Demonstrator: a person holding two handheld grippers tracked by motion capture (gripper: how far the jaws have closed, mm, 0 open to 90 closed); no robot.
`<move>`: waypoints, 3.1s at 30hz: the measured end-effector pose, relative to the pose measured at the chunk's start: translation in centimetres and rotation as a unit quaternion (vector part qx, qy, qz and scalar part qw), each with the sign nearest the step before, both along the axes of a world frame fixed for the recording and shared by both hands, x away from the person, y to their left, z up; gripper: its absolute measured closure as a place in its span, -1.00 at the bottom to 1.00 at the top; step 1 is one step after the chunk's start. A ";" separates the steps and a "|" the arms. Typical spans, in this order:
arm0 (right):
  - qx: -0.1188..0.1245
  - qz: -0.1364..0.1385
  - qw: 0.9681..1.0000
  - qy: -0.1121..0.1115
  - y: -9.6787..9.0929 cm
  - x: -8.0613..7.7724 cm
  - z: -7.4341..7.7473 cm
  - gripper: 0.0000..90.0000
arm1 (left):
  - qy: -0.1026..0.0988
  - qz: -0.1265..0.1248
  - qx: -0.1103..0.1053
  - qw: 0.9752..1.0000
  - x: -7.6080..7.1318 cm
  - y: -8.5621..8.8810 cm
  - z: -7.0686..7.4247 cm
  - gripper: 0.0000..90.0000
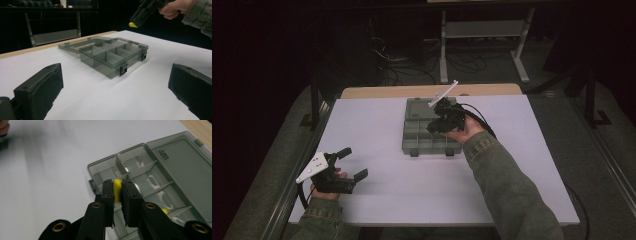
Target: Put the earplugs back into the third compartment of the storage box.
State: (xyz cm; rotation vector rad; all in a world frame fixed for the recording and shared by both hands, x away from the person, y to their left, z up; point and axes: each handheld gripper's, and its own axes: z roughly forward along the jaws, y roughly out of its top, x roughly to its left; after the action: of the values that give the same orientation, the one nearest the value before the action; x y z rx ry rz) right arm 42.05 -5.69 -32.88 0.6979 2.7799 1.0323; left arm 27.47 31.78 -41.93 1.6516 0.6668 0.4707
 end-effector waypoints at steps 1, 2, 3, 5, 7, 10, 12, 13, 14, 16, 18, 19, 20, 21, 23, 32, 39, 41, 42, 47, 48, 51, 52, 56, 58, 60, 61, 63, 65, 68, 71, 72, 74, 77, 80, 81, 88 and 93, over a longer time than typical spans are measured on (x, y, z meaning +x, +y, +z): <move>0.001 -0.006 1.000 0.002 -0.1 0.3 0.0 0.76 | 0.000 0.000 0.000 1.000 0.0 0.0 0.0 -1.00; 0.003 -0.010 1.000 0.002 -0.3 0.6 -0.1 0.76 | -0.001 0.000 -0.001 1.000 0.0 0.0 0.0 -1.00; 0.005 -0.015 1.000 0.003 -0.5 0.9 -0.1 0.76 | -0.001 0.000 0.000 1.000 0.0 0.0 0.0 -1.00; 0.005 -0.024 1.000 0.006 -0.7 1.4 -0.4 0.76 | 0.000 0.000 -0.001 1.000 0.0 0.0 0.0 -1.00; 0.003 -0.031 0.999 0.009 -0.9 1.9 -0.7 0.76 | 0.000 0.000 -0.001 1.000 0.0 0.0 0.0 -1.00; 0.007 -0.047 0.999 0.013 -1.4 2.7 -1.3 0.76 | 0.000 0.000 0.000 1.000 0.0 0.0 0.0 -1.00; 0.003 -0.056 0.998 0.010 -1.6 3.1 -1.6 0.76 | 0.000 0.000 -0.001 1.000 0.0 0.0 0.0 -1.00; 0.001 -0.064 0.998 0.011 -1.7 3.3 -1.7 0.76 | 0.000 0.000 -0.001 1.000 0.0 0.1 0.0 -1.00; -0.001 -0.069 0.998 0.011 -1.8 3.5 -1.9 0.76 | 0.000 0.000 -0.001 1.000 0.0 0.1 0.0 -1.00; -0.003 -0.075 0.997 0.011 -2.1 3.9 -2.2 0.76 | 0.000 0.000 0.000 1.000 0.0 0.1 0.0 -1.00; -0.001 -0.082 0.997 0.015 -2.3 4.2 -2.5 0.76 | 0.001 0.000 0.000 1.000 -0.1 0.1 0.0 -1.00; 0.000 -0.085 0.996 0.016 -2.4 4.4 -2.6 0.76 | 0.000 0.000 0.001 1.000 -0.1 0.1 0.0 -1.00; 0.000 -0.084 0.996 0.016 -2.5 4.6 -2.8 0.76 | 0.001 0.000 0.000 1.000 -0.1 0.1 0.0 -1.00; -0.001 -0.087 0.996 0.019 -2.5 4.7 -3.0 0.76 | 0.002 0.000 0.001 1.000 -0.1 0.1 0.0 -1.00; -0.003 -0.090 0.996 0.022 -2.5 5.0 -3.4 0.76 | 0.002 0.000 0.002 1.000 -0.1 0.1 0.0 -1.00; -0.032 -0.087 0.995 0.024 -1.3 5.7 -5.3 0.75 | 0.003 0.000 0.000 1.000 -0.1 0.1 0.0 -1.00; -0.043 -0.088 0.995 0.027 -0.8 5.9 -6.1 0.74 | 0.002 -0.002 0.001 1.000 -0.1 0.1 0.0 -1.00; -0.041 -0.091 0.995 0.030 -0.9 6.0 -6.3 0.73 | 0.002 -0.003 0.001 1.000 -0.1 0.1 0.0 -1.00; -0.041 -0.092 0.994 0.031 -1.0 6.0 -6.3 0.71 | 0.002 -0.004 0.002 1.000 0.0 0.0 0.0 -1.00; -0.036 -0.100 0.994 0.032 -1.3 5.9 -6.4 0.46 | 0.002 -0.005 0.002 1.000 -0.1 0.0 0.0 -1.00; -0.031 -0.101 0.994 0.031 -1.4 5.9 -6.3 0.40 | 0.002 -0.004 0.002 1.000 -0.1 0.0 0.0 -1.00; -0.025 -0.111 0.993 0.021 -1.9 5.7 -5.7 0.27 | 0.002 -0.004 0.002 1.000 -0.1 0.0 0.0 -1.00; -0.020 -0.117 0.993 0.018 -2.2 5.7 -5.5 0.18 | 0.002 -0.004 0.002 1.000 -0.1 0.0 0.0 -1.00; -0.001 -0.121 0.993 0.015 -3.1 5.5 -4.7 -0.32 | 0.002 -0.004 0.001 1.000 0.0 0.0 0.0 -1.00; 0.011 -0.123 0.992 0.020 -3.6 5.4 -4.4 -0.60 | 0.003 -0.004 0.001 1.000 0.0 0.0 0.0 -1.00; 0.020 -0.123 0.992 0.026 -4.0 5.3 -4.2 -0.73 | 0.003 -0.004 0.002 1.000 0.0 -0.1 0.0 -1.00; 0.025 -0.120 0.992 0.028 -4.2 5.3 -4.1 -0.75 | 0.003 -0.004 0.002 1.000 0.0 -0.1 0.0 -1.00; 0.033 -0.121 0.992 0.034 -4.6 5.1 -4.0 -0.94 | 0.003 -0.004 0.002 1.000 0.0 -0.1 0.0 -1.00; 0.034 -0.125 0.991 0.032 -5.0 4.9 -3.9 -1.00 | 0.003 -0.003 0.002 1.000 0.0 -0.1 0.0 -1.00; 0.044 -0.132 0.990 0.026 -5.7 4.4 -3.8 -1.00 | 0.003 -0.003 0.002 1.000 0.0 -0.1 0.0 -1.00; 0.054 -0.139 0.989 0.016 -6.4 3.9 -3.7 -1.00 | 0.003 -0.002 0.002 1.000 0.0 -0.1 0.0 -1.00; 0.055 -0.140 0.989 0.013 -6.6 3.7 -3.7 -1.00 | 0.003 -0.003 0.002 1.000 0.0 -0.1 0.0 -1.00; 0.059 -0.142 0.988 0.009 -7.0 3.3 -3.7 -1.00 | 0.003 -0.005 0.003 1.000 0.0 -0.2 0.0 -1.00; 0.071 -0.145 0.987 0.006 -7.8 2.8 -3.6 -1.00 | 0.004 -0.006 0.001 1.000 0.2 -0.3 -0.1 -1.00; 0.075 -0.151 0.986 0.000 -8.6 2.2 -3.5 -1.00 | 0.004 -0.007 0.002 1.000 0.3 -0.4 -0.1 -1.00; 0.077 -0.151 0.986 -0.002 -8.9 1.9 -3.5 -1.00 | 0.004 -0.008 0.002 1.000 0.3 -0.4 -0.1 -1.00; 0.092 -0.157 0.983 -0.012 -10.6 0.3 -3.3 -1.00 | 0.005 -0.007 0.005 1.000 0.3 -0.4 -0.1 -1.00; 0.101 -0.162 0.981 -0.023 -11.5 -0.8 -3.1 -1.00 | 0.005 -0.006 0.007 1.000 0.2 -0.4 -0.1 -1.00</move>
State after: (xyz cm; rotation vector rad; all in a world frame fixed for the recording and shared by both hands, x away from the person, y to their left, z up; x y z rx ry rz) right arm 41.30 -17.18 -35.94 1.0922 2.4300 1.2473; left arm 27.67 31.39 -42.01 1.6705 0.6609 0.4596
